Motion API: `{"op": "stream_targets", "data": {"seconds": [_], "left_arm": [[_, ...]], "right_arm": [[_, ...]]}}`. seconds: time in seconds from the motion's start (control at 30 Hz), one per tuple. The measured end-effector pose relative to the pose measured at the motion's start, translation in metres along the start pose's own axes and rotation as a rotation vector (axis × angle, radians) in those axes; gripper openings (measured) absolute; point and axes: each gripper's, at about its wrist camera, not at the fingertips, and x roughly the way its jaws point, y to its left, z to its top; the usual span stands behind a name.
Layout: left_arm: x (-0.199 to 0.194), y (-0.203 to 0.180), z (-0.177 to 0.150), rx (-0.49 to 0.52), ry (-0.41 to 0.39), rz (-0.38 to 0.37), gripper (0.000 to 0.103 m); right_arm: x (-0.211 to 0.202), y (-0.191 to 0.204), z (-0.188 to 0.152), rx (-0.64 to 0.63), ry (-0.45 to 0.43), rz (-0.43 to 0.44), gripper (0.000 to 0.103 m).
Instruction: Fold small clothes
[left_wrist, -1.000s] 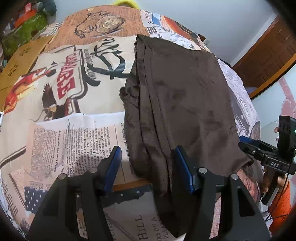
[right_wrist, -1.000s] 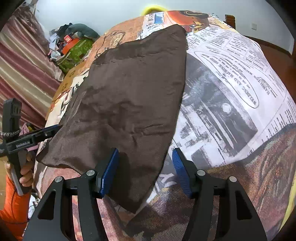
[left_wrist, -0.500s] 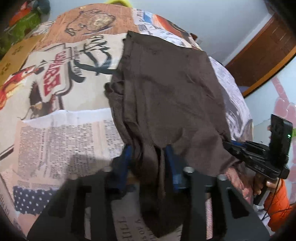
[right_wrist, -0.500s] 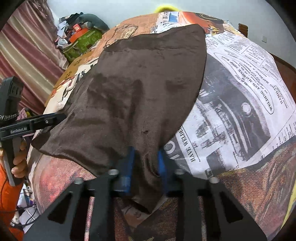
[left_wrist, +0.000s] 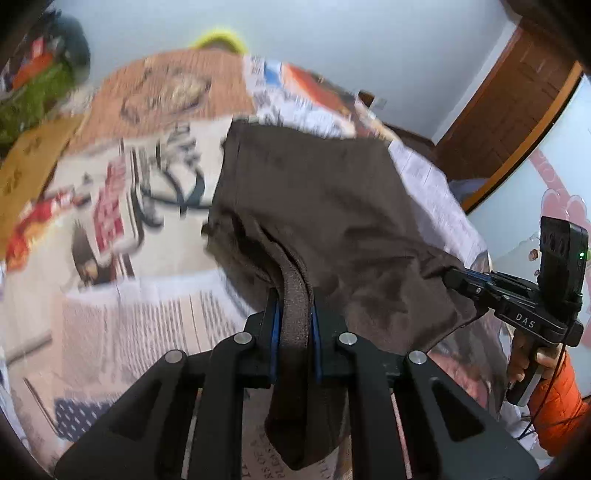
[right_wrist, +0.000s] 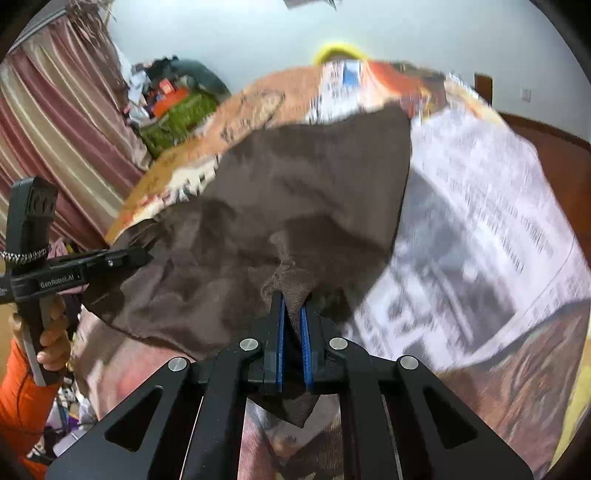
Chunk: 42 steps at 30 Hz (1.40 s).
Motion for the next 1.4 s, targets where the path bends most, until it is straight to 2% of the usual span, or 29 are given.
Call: {"op": "stream_targets", "data": {"seconds": [0.17,0.4,0.6,0.77,0.83,1.0,1.17,1.23,1.33,1.4], "left_arm": [[-0.01,-0.009,0.029,0.028,-0.075,0.01,0.013],[0.001,-0.006,0.073,0.007,-0.105,0.012,0.013],[0.035,0.008,0.107,-0.03,-0.061,0.022,0.013],[0.078,0.024,0.123,-0.064,0.012,0.034,0.013],[0.096,0.032,0.129,-0.082,0.04,0.041,0.013],[0.124,0.051,0.139,-0.156,0.088,0.006,0.014],[0.124,0.055,0.15,-0.166,0.053,0.011,0.029],[0.116,0.05,0.152,-0.133,0.023,0.044,0.044],[0.1,0.04,0.152,-0.069,-0.019,0.091,0.056],[0.091,0.035,0.148,-0.04,-0.028,0.102,0.059]], "right_arm": [[-0.012,0.004,0.02,-0.013,-0.077,0.0,0.007],[-0.014,-0.007,0.053,-0.006,-0.143,-0.007,0.007],[0.002,-0.019,0.079,-0.003,-0.147,-0.023,0.007],[0.026,-0.036,0.096,0.028,-0.097,-0.028,0.007],[0.039,-0.045,0.102,0.036,-0.074,-0.036,0.011],[0.056,-0.068,0.119,0.08,-0.038,-0.057,0.012],[0.049,-0.085,0.131,0.114,-0.082,-0.103,0.025],[0.039,-0.087,0.13,0.111,-0.108,-0.108,0.028],[0.028,-0.084,0.127,0.084,-0.119,-0.106,0.028],[0.022,-0.079,0.121,0.059,-0.12,-0.098,0.031]]}}
